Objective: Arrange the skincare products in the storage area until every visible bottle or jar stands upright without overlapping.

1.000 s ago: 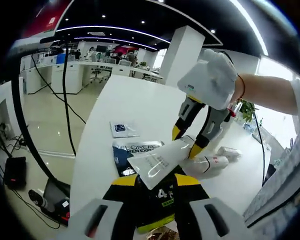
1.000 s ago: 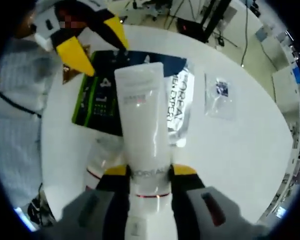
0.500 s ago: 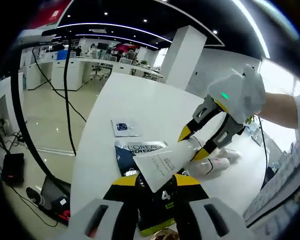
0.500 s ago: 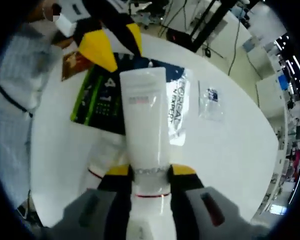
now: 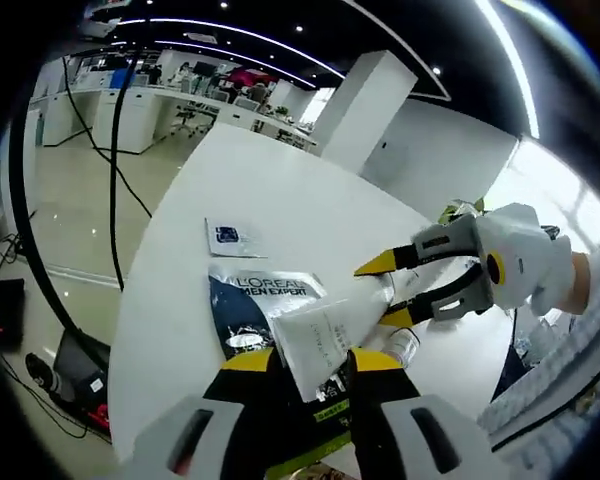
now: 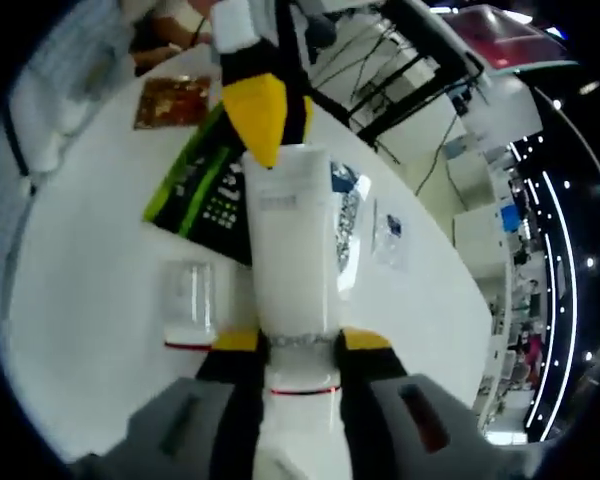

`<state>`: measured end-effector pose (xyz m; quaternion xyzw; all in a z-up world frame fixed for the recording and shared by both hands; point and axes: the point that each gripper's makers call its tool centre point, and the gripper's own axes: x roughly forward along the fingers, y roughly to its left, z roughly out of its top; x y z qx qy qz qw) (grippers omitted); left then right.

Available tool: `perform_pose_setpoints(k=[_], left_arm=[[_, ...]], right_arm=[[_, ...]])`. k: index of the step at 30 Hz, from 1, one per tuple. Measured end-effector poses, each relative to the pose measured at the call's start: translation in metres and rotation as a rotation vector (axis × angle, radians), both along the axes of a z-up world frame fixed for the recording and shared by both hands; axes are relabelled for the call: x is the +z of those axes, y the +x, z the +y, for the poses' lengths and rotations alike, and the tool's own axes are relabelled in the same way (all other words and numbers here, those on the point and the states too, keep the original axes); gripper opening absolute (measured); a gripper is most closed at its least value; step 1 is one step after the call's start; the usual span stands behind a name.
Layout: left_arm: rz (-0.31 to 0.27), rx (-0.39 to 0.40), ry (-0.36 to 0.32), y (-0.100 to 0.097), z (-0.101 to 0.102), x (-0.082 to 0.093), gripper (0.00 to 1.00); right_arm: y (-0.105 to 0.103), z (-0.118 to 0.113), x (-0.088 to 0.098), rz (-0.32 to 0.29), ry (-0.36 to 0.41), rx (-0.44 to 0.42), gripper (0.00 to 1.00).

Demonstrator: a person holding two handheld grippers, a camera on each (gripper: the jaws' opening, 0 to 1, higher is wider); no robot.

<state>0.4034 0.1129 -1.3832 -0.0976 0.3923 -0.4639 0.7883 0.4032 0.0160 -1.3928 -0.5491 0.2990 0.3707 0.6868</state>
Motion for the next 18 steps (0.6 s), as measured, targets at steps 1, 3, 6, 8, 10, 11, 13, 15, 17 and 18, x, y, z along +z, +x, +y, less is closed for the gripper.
perform_pose_setpoints(k=[1, 3, 6, 8, 10, 11, 13, 15, 17, 18], left_arm=[[0.001, -0.006, 0.002, 0.000, -0.001, -0.001, 0.27], [0.009, -0.020, 0.000, 0.000, -0.003, -0.002, 0.25], [0.043, -0.065, -0.023, -0.004, -0.012, -0.003, 0.24], [0.076, -0.101, -0.040, -0.008, -0.018, -0.002, 0.25], [0.076, -0.111, -0.040, -0.006, -0.021, -0.003, 0.24], [0.084, -0.121, -0.042, -0.005, -0.021, -0.002, 0.24], [0.104, -0.138, -0.051, -0.006, -0.023, 0.001, 0.23], [0.123, -0.153, -0.066, -0.006, -0.027, 0.005, 0.22], [0.145, -0.186, -0.088, -0.009, -0.033, 0.008, 0.21], [0.152, -0.197, -0.085, -0.010, -0.035, 0.007, 0.20]], right_arm=[[0.000, 0.001, 0.000, -0.018, -0.005, 0.012, 0.26], [-0.001, 0.001, 0.001, -0.049, -0.017, 0.026, 0.26], [-0.001, 0.002, 0.001, -0.075, -0.018, 0.020, 0.26], [0.000, 0.002, 0.003, -0.095, -0.005, 0.007, 0.26], [0.000, 0.002, 0.004, -0.109, 0.006, -0.009, 0.26], [0.000, 0.002, 0.004, -0.114, 0.012, -0.013, 0.26], [0.000, 0.001, 0.004, -0.130, 0.029, -0.027, 0.26], [0.000, 0.000, 0.005, -0.145, 0.063, -0.050, 0.26], [0.000, -0.001, 0.006, -0.164, 0.096, -0.063, 0.26], [-0.001, -0.001, 0.006, -0.168, 0.112, -0.073, 0.26]])
